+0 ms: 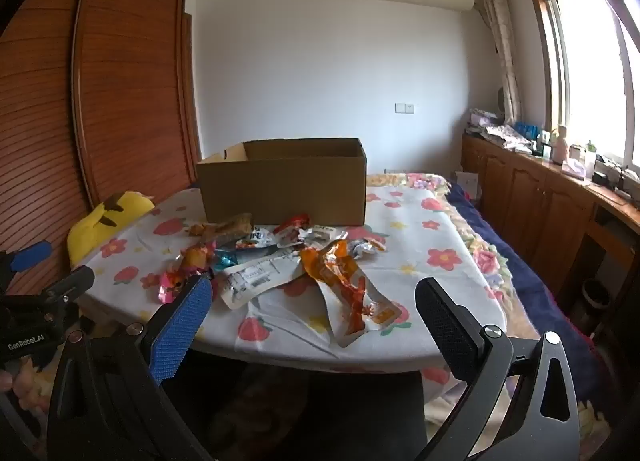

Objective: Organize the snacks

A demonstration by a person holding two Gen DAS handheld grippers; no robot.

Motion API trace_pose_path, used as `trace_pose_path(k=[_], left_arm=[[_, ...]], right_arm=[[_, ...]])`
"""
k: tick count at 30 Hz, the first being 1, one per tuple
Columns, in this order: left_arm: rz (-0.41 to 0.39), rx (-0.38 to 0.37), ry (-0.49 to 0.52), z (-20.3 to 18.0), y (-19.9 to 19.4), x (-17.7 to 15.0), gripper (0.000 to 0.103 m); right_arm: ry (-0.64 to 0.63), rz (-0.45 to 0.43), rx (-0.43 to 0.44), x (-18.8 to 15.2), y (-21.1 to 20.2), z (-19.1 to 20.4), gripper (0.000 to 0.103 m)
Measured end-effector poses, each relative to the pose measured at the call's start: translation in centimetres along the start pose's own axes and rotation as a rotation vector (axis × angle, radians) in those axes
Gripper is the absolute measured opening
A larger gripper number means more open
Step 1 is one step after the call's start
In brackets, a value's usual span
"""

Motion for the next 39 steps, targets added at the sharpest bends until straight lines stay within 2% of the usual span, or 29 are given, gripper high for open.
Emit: trace_pose_path(k=[39], left_arm=[[-0.028, 0.010, 0.006, 0.3, -0.9, 1.1, 0.097]], right_arm=[[0.002, -0.011, -0.005, 0.0, -0.3, -0.2, 0.103]])
Point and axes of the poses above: each gripper's, at about its wrist camera, not at the fingertips, and y roughly the way its jaws point, z to its left, x to its top, the point moved 2 cm from there along y, roughly the way its jaws point, and after that the axes turned 6 degrees about y, right-handed, at the moved point
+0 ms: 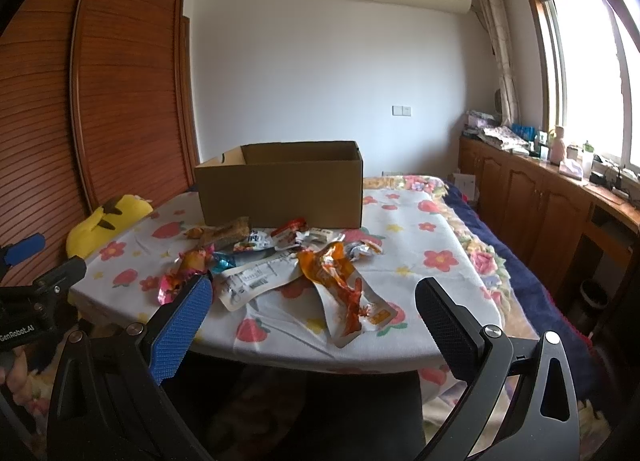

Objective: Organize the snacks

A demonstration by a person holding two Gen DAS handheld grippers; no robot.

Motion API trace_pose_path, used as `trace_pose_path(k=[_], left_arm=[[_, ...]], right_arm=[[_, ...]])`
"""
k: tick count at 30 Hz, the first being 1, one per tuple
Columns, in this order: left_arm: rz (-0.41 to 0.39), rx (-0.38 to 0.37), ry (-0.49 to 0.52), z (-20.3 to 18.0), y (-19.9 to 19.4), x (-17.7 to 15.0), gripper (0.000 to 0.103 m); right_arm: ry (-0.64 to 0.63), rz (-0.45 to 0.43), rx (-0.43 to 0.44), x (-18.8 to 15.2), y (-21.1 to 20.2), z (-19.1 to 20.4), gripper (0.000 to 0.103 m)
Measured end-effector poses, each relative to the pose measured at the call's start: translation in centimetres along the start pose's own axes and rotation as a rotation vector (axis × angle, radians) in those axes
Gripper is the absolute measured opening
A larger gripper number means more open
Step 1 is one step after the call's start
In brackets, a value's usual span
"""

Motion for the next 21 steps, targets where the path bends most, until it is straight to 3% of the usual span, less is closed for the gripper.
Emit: trace_pose_path(k=[21], left_arm=[[-0.011, 0.002, 0.003, -0.37, -0.24, 0.04, 0.097]], right_arm=[[0.002, -0.002, 0.002, -0.18, 0.27, 0.08, 0.103]])
Point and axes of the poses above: each gripper's, at about its wrist camera, not at the fingertips, and y roughly the way its jaws point, z to its left, x to its top, the point moved 2 cm from there along y, roughly the way its jaws point, and after that the axes turned 6 degrees about y, right-handed, at the moved point
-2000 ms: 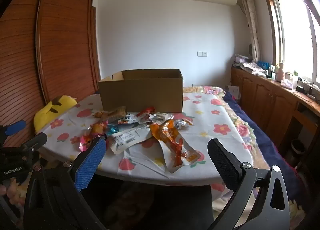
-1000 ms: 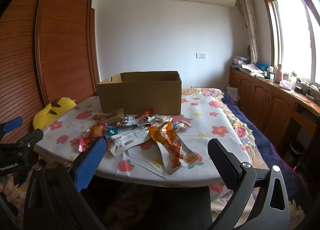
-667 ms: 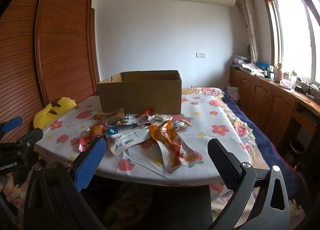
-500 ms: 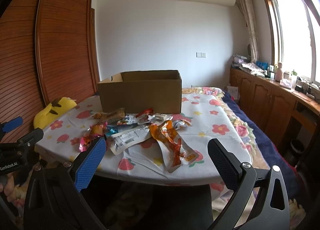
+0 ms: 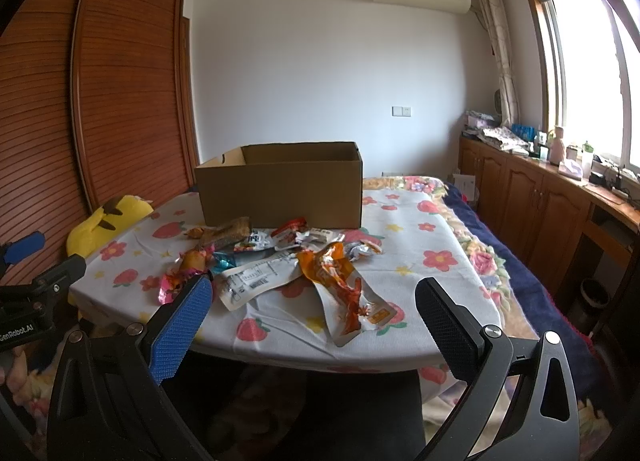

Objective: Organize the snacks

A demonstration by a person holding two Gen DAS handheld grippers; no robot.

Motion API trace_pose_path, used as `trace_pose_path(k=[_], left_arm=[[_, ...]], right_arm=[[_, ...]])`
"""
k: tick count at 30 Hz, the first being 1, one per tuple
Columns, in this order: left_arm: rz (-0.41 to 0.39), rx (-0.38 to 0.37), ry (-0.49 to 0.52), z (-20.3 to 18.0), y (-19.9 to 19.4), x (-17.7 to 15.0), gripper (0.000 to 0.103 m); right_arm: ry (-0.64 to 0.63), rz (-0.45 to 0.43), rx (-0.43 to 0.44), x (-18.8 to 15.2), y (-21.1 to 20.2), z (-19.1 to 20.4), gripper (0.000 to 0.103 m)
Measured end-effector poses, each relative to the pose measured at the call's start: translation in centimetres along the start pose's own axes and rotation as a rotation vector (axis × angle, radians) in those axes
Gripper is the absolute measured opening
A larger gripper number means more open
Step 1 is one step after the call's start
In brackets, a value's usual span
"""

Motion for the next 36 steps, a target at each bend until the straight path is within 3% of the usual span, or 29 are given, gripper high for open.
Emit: trace_pose_path(k=[22, 36], left_arm=[[0.019, -0.020, 0.003, -0.3, 0.5, 0.0, 0.097], [0.106, -0.052, 0.009, -1.5, 5.8, -1.1, 0.097]], right_arm=[[-0.003, 0.007, -0.002, 0.0, -0.1, -0.1, 0.103], [-0.024, 0.099, 0.018, -0.8, 3.0, -1.3, 0.103]])
Point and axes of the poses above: each gripper's, at about its wrist camera, not at the fingertips, and y roughly the way its jaws point, z to its left, x to its top, the point moved 2 cm from there along y, roughly the way its jaws point, and after that the axes turned 6 degrees about y, right-handed, at the moved point
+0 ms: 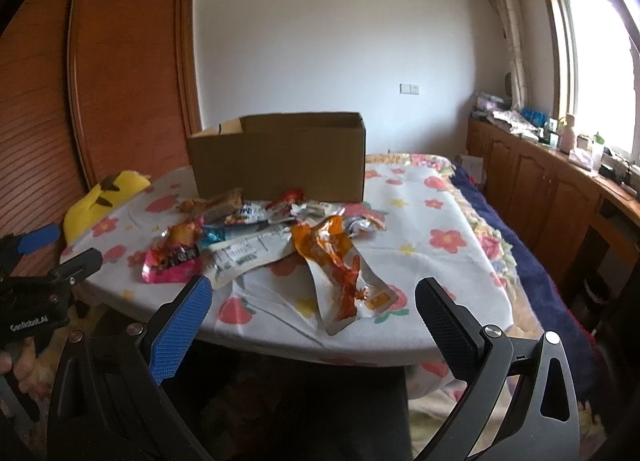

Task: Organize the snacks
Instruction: 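Grasp the pink sausage packet with the left tool while the right tool grasps the orange chicken-feet pouch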

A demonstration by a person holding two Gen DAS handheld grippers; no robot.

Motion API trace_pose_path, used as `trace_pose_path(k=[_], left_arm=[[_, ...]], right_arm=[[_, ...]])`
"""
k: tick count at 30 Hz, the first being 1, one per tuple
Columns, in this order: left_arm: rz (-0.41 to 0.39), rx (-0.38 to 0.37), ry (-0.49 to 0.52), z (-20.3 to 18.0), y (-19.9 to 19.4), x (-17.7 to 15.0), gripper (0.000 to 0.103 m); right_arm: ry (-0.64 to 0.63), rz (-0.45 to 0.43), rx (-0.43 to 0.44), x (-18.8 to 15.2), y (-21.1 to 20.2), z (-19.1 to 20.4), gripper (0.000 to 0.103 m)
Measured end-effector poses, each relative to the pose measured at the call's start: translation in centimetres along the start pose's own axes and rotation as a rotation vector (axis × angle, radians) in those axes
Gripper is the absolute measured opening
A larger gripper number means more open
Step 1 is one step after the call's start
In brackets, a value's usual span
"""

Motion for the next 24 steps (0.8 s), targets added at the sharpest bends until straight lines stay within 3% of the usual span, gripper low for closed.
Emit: trace_pose_path(k=[24], left_arm=[[0.207, -0.140, -0.061, 1.2, 10.3, 1.5, 0.096]], right_arm=[[-0.030, 0.327, 0.210, 2.3, 13.2, -4.8, 0.097]])
Point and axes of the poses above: each gripper's, at about its wrist camera, not at the fingertips, and y roughly the way its jaws point, z to its left, x to its top, the point moved 2 cm from there along y, roughly the way its jaws point, and after that the axes turned 6 degrees about y, right-handed, at the moved point
